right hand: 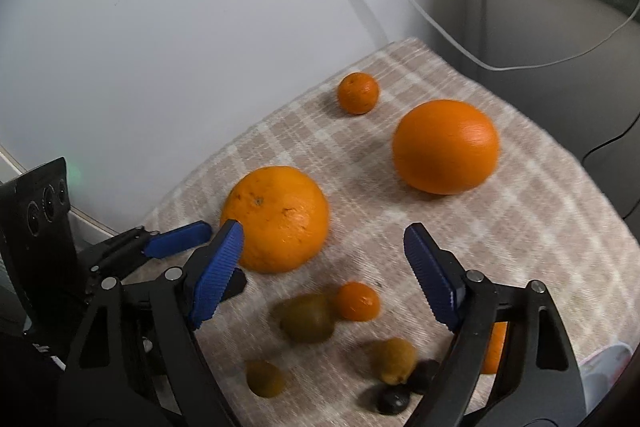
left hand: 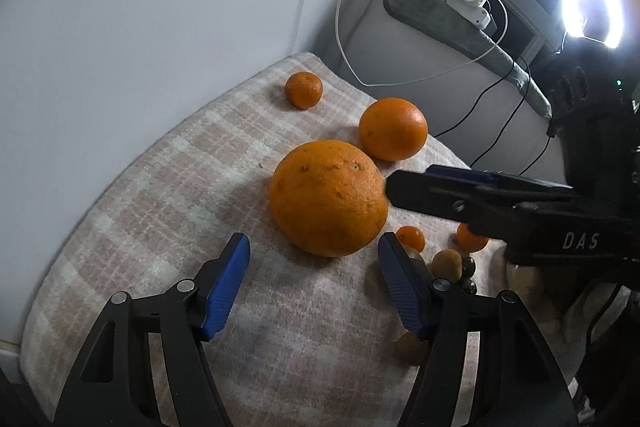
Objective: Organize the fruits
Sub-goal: 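Close the right tool around the large orange, then carry the large orange over the white plate and lower it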
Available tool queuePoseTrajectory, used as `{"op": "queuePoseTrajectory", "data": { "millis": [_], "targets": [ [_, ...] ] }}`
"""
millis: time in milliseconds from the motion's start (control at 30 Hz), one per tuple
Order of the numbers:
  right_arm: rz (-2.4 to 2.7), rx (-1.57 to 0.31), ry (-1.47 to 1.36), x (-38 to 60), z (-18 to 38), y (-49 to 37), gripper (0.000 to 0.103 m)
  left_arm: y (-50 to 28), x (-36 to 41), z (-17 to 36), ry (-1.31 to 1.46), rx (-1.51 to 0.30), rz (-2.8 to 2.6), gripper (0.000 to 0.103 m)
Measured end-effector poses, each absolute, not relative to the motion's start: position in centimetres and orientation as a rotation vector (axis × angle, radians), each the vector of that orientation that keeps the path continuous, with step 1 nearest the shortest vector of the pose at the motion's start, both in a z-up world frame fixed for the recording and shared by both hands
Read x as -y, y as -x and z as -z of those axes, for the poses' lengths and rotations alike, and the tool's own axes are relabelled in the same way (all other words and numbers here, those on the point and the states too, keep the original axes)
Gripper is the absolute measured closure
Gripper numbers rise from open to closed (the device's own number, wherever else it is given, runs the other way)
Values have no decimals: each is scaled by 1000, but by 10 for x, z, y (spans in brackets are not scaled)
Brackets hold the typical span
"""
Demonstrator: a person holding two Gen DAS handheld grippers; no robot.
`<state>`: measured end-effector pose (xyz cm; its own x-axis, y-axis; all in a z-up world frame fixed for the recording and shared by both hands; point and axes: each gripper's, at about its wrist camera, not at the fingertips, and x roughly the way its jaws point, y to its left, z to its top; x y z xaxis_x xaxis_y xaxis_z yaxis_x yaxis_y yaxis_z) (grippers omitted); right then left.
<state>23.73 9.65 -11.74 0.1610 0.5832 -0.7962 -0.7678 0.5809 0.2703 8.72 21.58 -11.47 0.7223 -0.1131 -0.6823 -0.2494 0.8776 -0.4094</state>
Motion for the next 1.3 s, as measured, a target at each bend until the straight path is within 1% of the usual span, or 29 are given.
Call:
{"op": "queuePoseTrajectory", "data": {
  "millis": [667,700,767,1033,1300],
  "targets": [
    [-1075,-1137,154,-132,144,-244,18,-107,-221,123,551,-803,-13,38],
    [-1079,-1142,156,-134,145,-244,19,-107,-221,123,553,-804,-9,39],
    [-1098,-1155,156,-138,149,-243,26,-108,-221,123,554,-805,-3,40],
    [-1094,-1153,140,-140,151,-240,28,-109,-217,121,524,-801,-15,41],
    [-1083,-1135,122,-126,136,-233,28,-103,-209,110,498,-777,-10,41]
  ]
}}
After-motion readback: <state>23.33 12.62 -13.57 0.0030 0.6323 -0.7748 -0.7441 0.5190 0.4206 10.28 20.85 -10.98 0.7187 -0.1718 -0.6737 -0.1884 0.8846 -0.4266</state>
